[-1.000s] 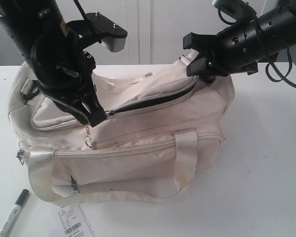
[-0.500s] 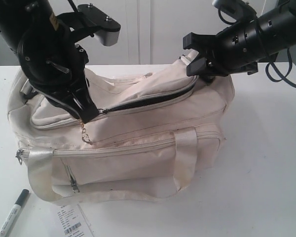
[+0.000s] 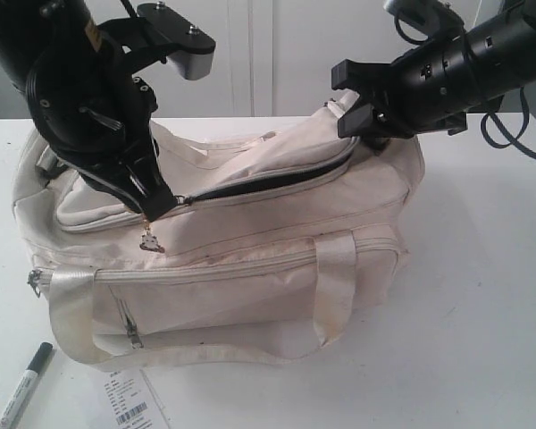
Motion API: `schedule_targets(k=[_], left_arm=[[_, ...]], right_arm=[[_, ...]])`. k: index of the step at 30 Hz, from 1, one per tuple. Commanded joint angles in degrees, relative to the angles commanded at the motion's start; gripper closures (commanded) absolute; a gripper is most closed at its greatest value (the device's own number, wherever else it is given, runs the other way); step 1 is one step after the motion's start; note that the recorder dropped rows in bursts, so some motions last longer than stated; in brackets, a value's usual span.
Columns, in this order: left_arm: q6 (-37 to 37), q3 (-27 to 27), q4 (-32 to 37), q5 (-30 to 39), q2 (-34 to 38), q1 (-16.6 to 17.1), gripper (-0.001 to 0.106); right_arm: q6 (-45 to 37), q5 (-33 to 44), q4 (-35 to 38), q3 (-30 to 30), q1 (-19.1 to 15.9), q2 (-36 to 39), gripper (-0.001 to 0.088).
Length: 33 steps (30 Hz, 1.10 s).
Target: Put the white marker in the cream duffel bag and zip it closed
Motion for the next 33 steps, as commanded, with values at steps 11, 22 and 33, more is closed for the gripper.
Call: schedule_targets(k=[11,22,33], left_arm=[[0.0,0.0,0.47,-3.46,0.0,0.0,0.105],[0.56,0.0,0.47,-2.97,0.0,0.0,0.105],[0.56,0.0,0.47,-2.86,0.0,0.0,0.105]], right_arm=[[-2.37,2.74,-10.88,-1.44,0.0,-7.13,0.043],[-48.47,24.03,-2.9,-1.22,1.66,-14.73,0.0339],[-72.0,19.3,1.98,2.13,9.21,-12.52,0.021]])
